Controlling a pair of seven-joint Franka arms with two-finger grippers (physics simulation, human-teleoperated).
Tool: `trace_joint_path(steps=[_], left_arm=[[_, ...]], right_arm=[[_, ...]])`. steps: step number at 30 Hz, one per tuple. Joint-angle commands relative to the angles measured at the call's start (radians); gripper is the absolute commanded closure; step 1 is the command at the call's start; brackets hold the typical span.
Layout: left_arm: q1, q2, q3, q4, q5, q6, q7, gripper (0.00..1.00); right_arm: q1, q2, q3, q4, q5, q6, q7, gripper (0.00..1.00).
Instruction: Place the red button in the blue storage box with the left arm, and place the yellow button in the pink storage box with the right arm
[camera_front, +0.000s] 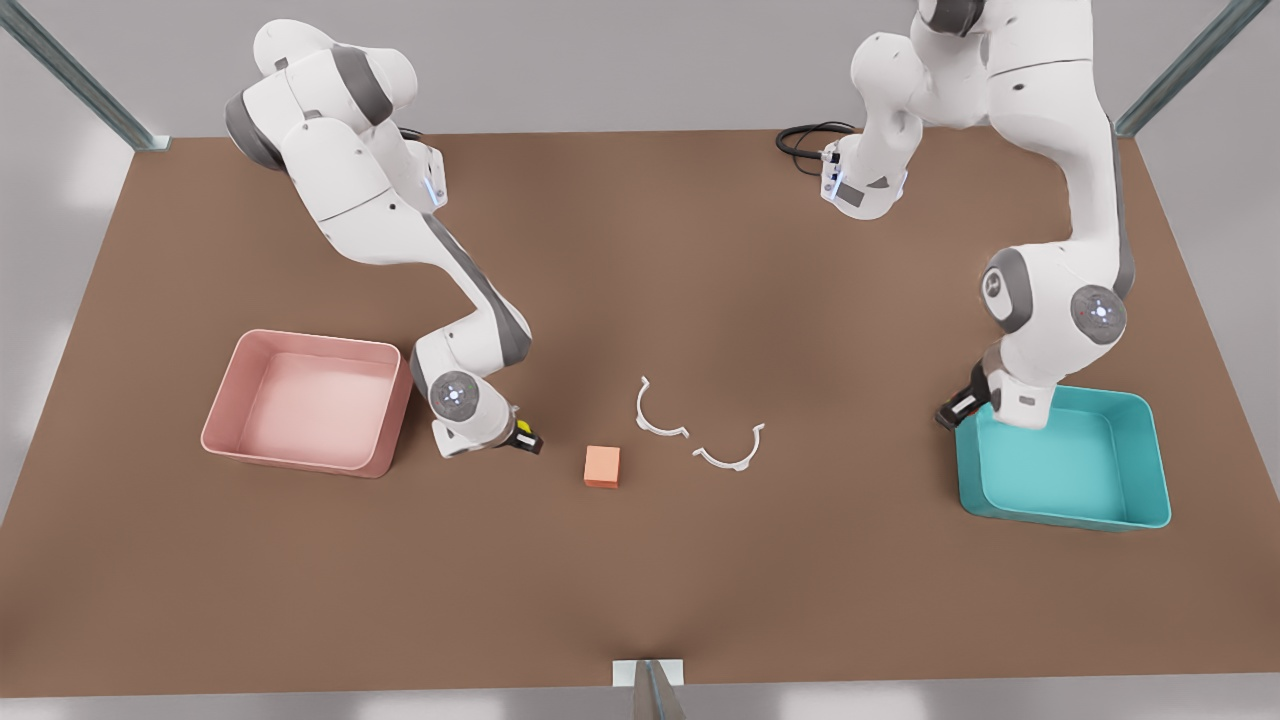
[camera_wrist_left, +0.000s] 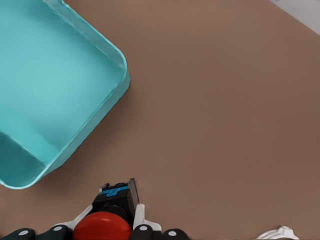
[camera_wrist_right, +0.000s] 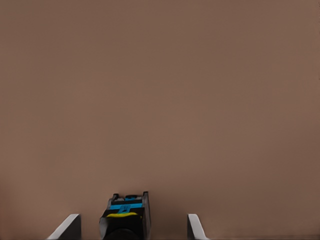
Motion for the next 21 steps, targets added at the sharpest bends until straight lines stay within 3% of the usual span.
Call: trace_joint_path(steps=[1,4,8,9,10,12,14,17,21], left_arm=[[0.075,0.026,0.013,0.029,-0.017,-0.107,0.782,0.53],[0.205,0.126,0.007,0.116,-0.101,-0.107,0.986,0.53],[0.225,0.287,0.004,0.219,-0.186,-0.105,0.996,0.51],[0.225,0.303,0.004,0.227,-0.192,-0.104,0.996,0.41],[0.225,0.312,0.004,0.227,-0.209,-0.104,0.996,0.0],[0.222,0.312,0.004,0.231,-0.213,-0.104,0.98,0.0],[0.212,0.304,0.003,0.248,-0.209,-0.107,0.922,0.0],[0.15,0.218,0.009,0.383,-0.16,-0.335,0.666,0.0],[0.047,0.194,-0.011,0.684,-0.082,-0.63,0.416,0.0]], right_arm=[[-0.001,0.001,0.002,0.001,0.001,0.003,0.18,0.2],[0.001,0.001,0.005,0.001,0.001,0.003,0.18,0.22],[0.001,-0.006,0.019,-0.01,0.001,0.0,0.18,0.22],[-0.002,-0.006,0.027,-0.011,0.001,0.0,0.18,0.23],[-0.002,-0.006,0.027,-0.011,0.001,0.0,0.18,0.24],[-0.004,-0.004,0.027,-0.011,0.001,0.0,0.179,0.31],[-0.002,-0.004,0.027,-0.011,0.001,0.0,0.17,0.52],[-0.004,-0.004,0.027,-0.011,0.001,0.0,0.17,0.56],[-0.008,-0.022,0.031,-0.001,-0.025,-0.026,0.131,0.58]])
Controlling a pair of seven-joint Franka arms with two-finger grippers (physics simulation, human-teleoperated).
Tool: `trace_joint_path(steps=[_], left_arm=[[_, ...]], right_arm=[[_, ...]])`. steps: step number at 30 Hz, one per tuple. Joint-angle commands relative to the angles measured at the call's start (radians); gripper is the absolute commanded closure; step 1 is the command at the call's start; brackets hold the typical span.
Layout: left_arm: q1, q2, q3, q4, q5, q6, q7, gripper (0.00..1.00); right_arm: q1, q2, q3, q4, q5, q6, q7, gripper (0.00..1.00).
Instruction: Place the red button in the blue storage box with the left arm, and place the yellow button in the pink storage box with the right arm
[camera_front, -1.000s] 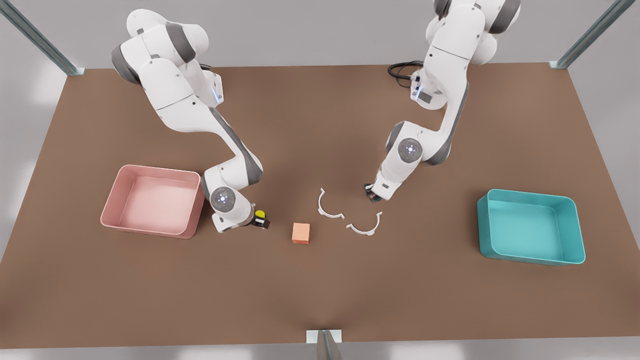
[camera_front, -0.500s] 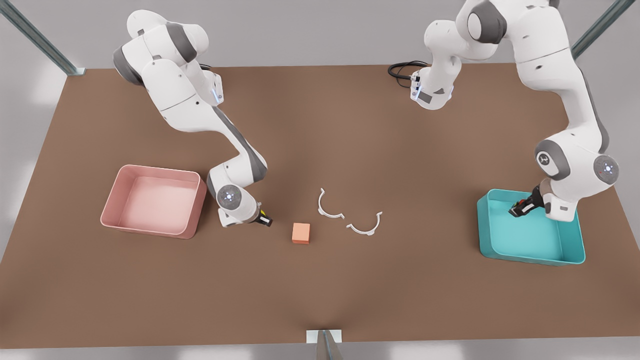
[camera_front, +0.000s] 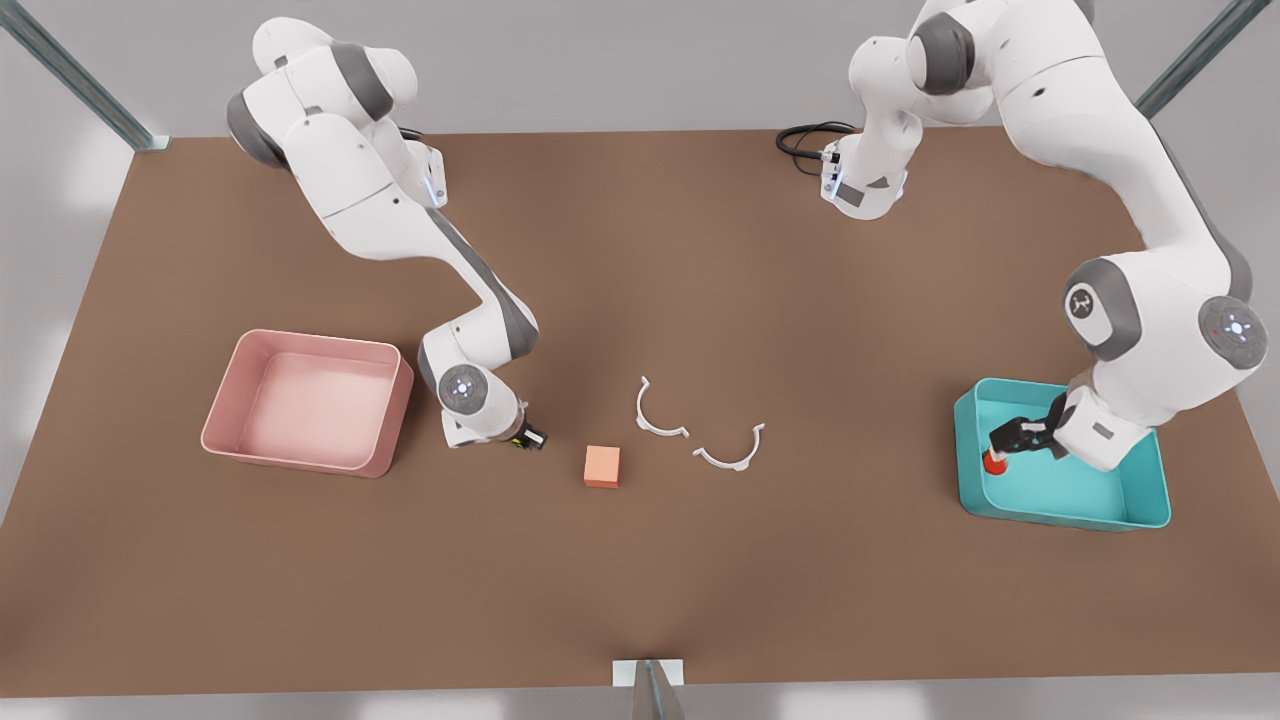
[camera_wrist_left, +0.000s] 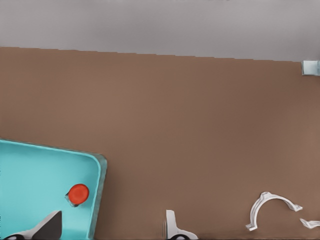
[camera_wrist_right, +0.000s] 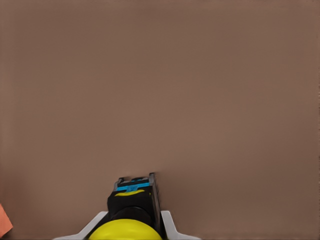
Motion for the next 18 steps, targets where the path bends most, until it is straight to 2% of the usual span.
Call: trace_joint_path(steps=[1,2,3,4,6,10,18], left_arm=[[0.045,-0.069,-0.129,0.046,0.135,-0.285,-0.122,0.0],[0.195,-0.142,-0.38,0.046,0.299,-0.313,-0.128,0.0],[0.329,-0.184,-0.565,0.043,0.353,-0.313,-0.153,0.0],[0.389,-0.219,-0.634,0.038,0.353,-0.308,-0.153,0.0],[0.391,-0.293,-0.634,-0.044,0.353,-0.277,-0.148,0.0],[0.384,-0.281,-0.634,-0.045,0.364,-0.277,-0.153,0.0],[0.389,-0.276,-0.628,-0.046,0.399,-0.282,-0.157,0.0]], right_arm=[[-0.009,-0.022,0.0,0.009,-0.026,-0.047,-0.044,0.58],[-0.024,-0.036,-0.006,0.009,-0.026,-0.058,-0.105,0.59],[-0.035,-0.039,-0.006,0.009,-0.036,-0.061,-0.153,0.59],[-0.036,-0.053,-0.006,0.004,-0.083,-0.063,-0.161,0.59],[-0.087,-0.062,0.0,0.001,-0.089,-0.064,-0.28,0.59],[-0.15,-0.139,0.0,-0.065,-0.091,-0.08,-0.44,0.59],[-0.289,-0.291,0.001,-0.117,-0.088,-0.239,-0.697,0.59]])
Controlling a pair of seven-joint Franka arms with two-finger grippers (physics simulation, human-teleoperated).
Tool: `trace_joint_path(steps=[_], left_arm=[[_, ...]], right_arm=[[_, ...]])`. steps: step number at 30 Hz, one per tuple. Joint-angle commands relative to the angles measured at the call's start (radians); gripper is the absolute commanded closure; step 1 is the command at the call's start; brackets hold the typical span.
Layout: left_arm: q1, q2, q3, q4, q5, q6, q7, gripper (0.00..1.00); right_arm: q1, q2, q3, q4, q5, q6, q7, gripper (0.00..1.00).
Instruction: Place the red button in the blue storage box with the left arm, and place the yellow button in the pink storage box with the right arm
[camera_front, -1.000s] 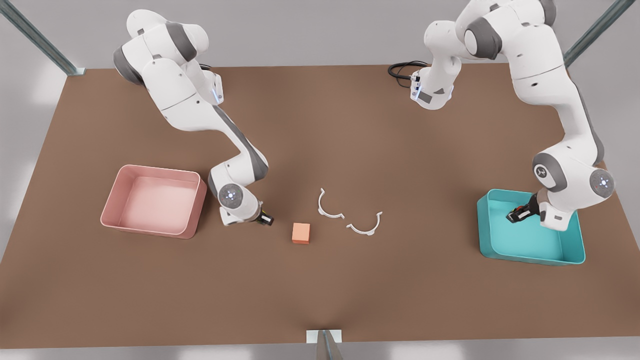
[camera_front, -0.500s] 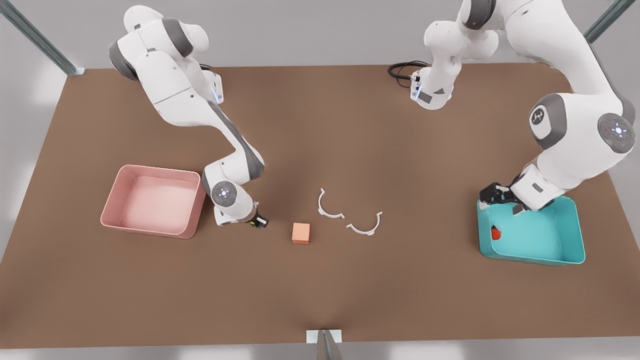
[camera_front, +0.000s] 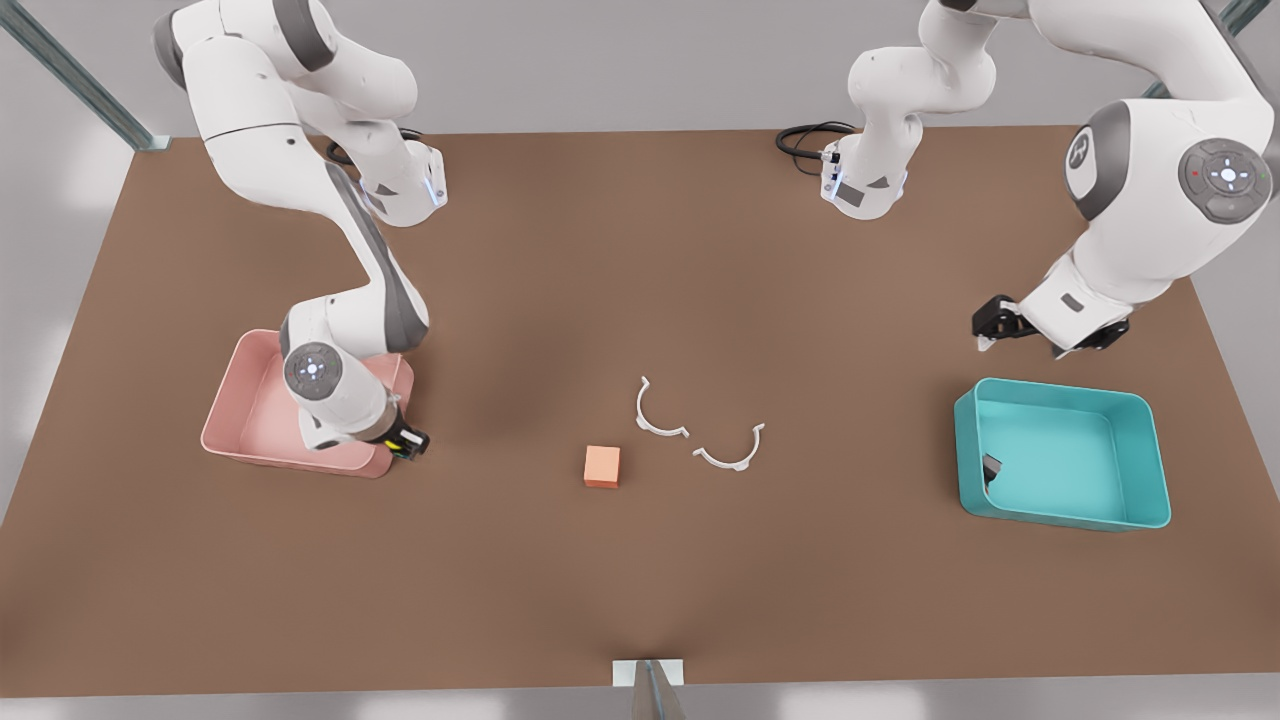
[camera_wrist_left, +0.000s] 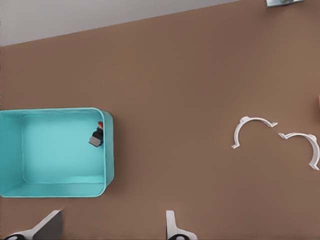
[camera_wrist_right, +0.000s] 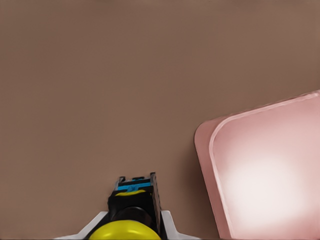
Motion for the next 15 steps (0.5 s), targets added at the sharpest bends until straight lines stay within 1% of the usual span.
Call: trace_joint_path(steps=[1,2,3,4,8,15], left_arm=[[-0.001,0.002,0.0,0.0,0.015,-0.013,-0.063,0.0],[-0.003,0.002,0.0,0.0,0.016,-0.013,-0.064,0.0],[-0.006,0.002,0.0,0.0,0.016,-0.015,-0.066,0.0],[-0.006,0.002,0.0,0.0,0.016,-0.015,-0.067,0.0],[-0.007,0.002,-0.003,0.0,0.015,-0.021,-0.115,0.0],[-0.012,0.002,-0.006,0.0,0.013,-0.038,-0.115,0.0]], right_arm=[[-0.057,-0.019,0.017,-0.018,-0.006,-0.087,-0.433,0.59],[-0.144,-0.024,0.078,-0.018,-0.006,-0.089,-0.482,0.59],[-0.202,-0.05,0.117,-0.029,-0.006,-0.127,-0.518,0.59],[-0.208,-0.079,0.118,-0.029,-0.006,-0.17,-0.518,0.59],[-0.291,-0.104,0.12,-0.043,-0.006,-0.22,-0.62,0.6],[-0.379,-0.097,0.132,-0.117,-0.001,-0.208,-0.7,0.59]])
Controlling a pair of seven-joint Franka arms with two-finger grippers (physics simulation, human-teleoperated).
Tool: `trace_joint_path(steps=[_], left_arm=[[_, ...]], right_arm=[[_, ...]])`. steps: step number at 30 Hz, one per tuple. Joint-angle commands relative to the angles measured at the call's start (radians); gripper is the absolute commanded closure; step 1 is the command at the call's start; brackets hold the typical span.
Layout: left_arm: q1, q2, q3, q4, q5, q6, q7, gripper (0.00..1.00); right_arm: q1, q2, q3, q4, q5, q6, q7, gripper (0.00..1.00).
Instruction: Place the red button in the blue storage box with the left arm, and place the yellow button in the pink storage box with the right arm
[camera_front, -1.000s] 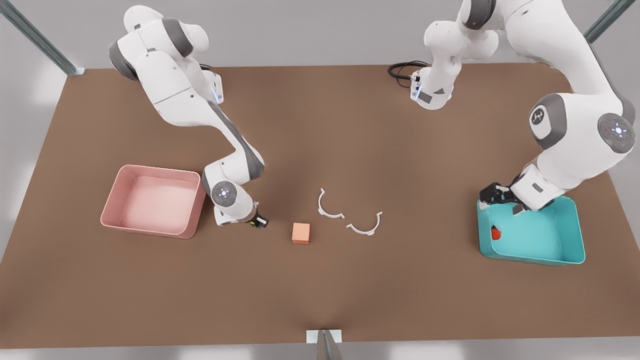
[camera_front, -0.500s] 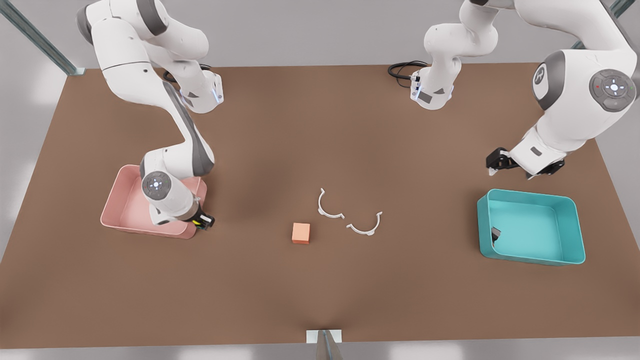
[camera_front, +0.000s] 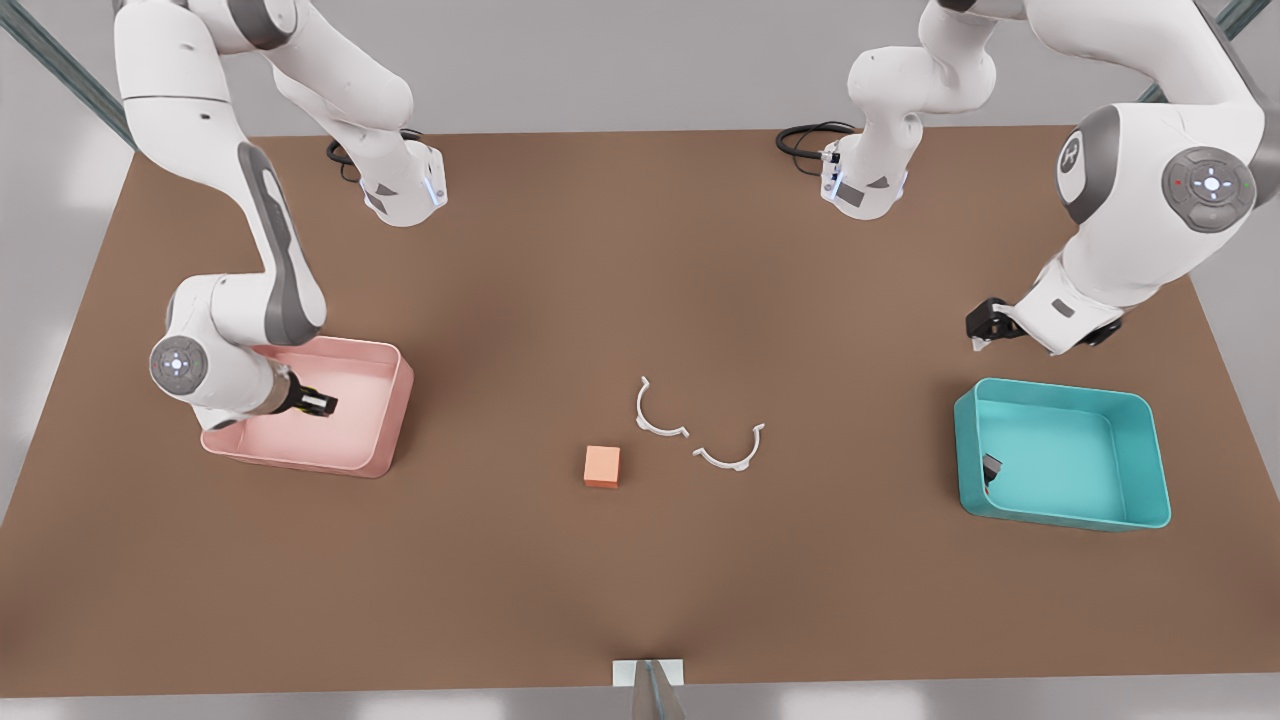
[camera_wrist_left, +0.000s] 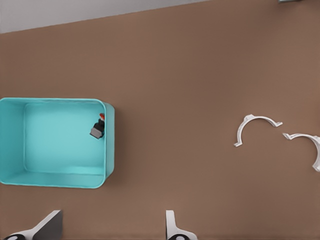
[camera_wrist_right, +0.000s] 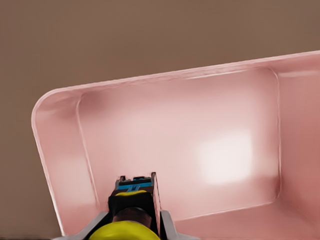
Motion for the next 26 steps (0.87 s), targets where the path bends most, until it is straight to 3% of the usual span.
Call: trace_joint_path(steps=[1,5,6,8,10,14,17,20,23,24,26], left_arm=[[0.0,-0.002,-0.001,0.0,0.001,-0.016,-0.057,0.0],[0.0,0.0,-0.001,0.0,-0.001,-0.016,-0.054,0.0],[0.001,0.004,-0.001,0.0,-0.004,-0.009,-0.054,0.0],[0.0,0.004,-0.001,0.002,-0.006,-0.006,-0.055,0.0],[0.0,0.006,-0.001,0.002,-0.012,-0.003,-0.055,0.0],[0.0,0.004,-0.001,0.002,-0.018,-0.003,-0.052,0.0],[0.0,0.004,-0.001,0.002,-0.012,-0.003,-0.051,0.0],[0.0,0.004,-0.001,0.002,-0.009,-0.003,-0.051,0.0],[0.0,0.004,-0.001,0.002,-0.009,-0.005,-0.051,0.0],[-0.002,0.004,-0.001,0.002,-0.009,-0.005,-0.052,0.0],[-0.002,0.004,-0.001,0.002,-0.009,-0.006,-0.052,0.0]], right_arm=[[-0.026,0.004,0.002,-0.027,-0.007,-0.011,-0.345,0.6],[-0.039,0.006,0.002,-0.061,-0.007,0.015,-0.347,0.59],[-0.042,0.006,0.002,-0.069,-0.007,0.019,-0.35,0.51],[-0.042,0.012,0.002,-0.067,-0.007,0.021,-0.354,0.44],[-0.042,0.01,0.002,-0.06,-0.009,0.019,-0.356,0.02],[-0.039,0.006,0.028,-0.007,-0.012,0.002,-0.356,0.0],[-0.032,-0.001,0.084,0.177,-0.015,-0.034,-0.356,0.0],[-0.029,0.002,0.124,0.537,-0.012,-0.431,-0.351,0.0],[-0.011,-0.007,0.126,0.668,-0.009,-0.585,-0.35,0.0],[0.056,-0.011,0.08,0.689,-0.004,-0.587,-0.345,0.0],[0.349,-0.068,-0.255,0.689,0.077,-0.614,-0.35,0.0]])
